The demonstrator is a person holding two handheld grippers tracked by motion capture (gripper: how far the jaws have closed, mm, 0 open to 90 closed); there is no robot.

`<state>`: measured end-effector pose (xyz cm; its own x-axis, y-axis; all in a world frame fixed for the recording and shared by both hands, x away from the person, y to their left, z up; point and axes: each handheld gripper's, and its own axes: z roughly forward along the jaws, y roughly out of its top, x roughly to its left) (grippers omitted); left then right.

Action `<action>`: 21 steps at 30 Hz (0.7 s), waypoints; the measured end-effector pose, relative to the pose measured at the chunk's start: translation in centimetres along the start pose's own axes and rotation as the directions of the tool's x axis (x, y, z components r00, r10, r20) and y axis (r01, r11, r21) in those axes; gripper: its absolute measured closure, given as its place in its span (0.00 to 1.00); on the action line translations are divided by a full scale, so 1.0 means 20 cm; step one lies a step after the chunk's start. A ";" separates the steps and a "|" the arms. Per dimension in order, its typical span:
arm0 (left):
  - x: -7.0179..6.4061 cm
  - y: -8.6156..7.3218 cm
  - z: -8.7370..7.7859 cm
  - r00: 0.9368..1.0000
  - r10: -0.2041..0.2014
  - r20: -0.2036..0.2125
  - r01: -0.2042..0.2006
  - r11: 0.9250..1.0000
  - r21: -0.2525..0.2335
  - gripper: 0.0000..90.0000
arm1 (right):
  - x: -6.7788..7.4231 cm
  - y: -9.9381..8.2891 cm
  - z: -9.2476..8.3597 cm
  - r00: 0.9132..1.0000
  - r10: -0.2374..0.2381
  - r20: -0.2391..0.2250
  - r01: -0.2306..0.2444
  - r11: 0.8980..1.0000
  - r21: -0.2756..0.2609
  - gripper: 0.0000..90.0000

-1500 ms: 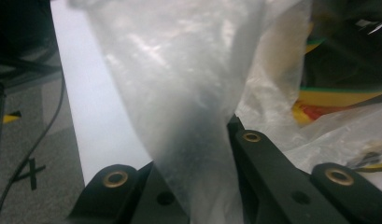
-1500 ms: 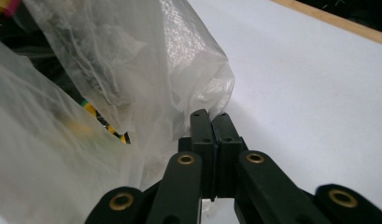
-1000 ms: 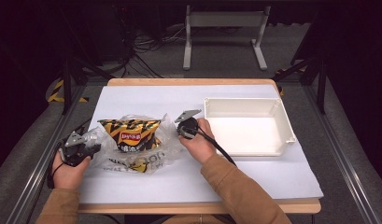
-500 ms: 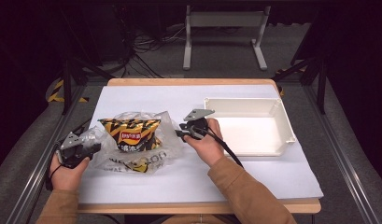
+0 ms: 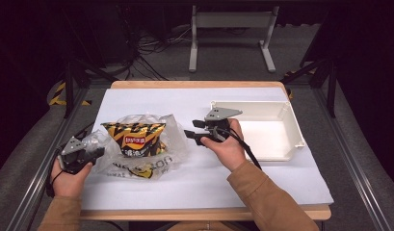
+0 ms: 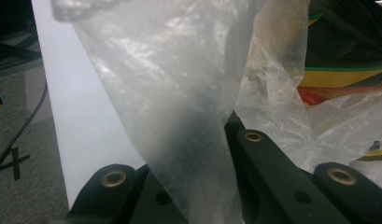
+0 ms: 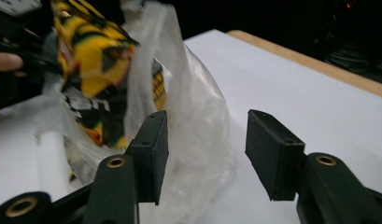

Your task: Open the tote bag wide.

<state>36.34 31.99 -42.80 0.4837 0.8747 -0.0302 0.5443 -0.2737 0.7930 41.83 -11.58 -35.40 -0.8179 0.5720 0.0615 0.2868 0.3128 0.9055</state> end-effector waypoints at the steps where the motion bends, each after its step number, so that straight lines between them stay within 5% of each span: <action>1: 0.00 0.00 0.00 1.000 -0.005 0.001 0.005 1.000 -0.006 0.98 | 0.01 0.02 0.00 1.000 0.006 -0.016 -0.006 1.000 -0.028 0.54; 21: -0.01 0.00 0.00 1.000 0.010 0.001 -0.010 1.000 -0.009 0.99 | 0.05 0.21 0.15 0.995 -0.037 -0.095 0.024 0.990 -0.136 0.54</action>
<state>36.17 31.78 -42.82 0.4900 0.8714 -0.0233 0.5332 -0.2784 0.7988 43.64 -7.43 -32.74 -0.8718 0.4852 0.0671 0.1963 0.2205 0.9554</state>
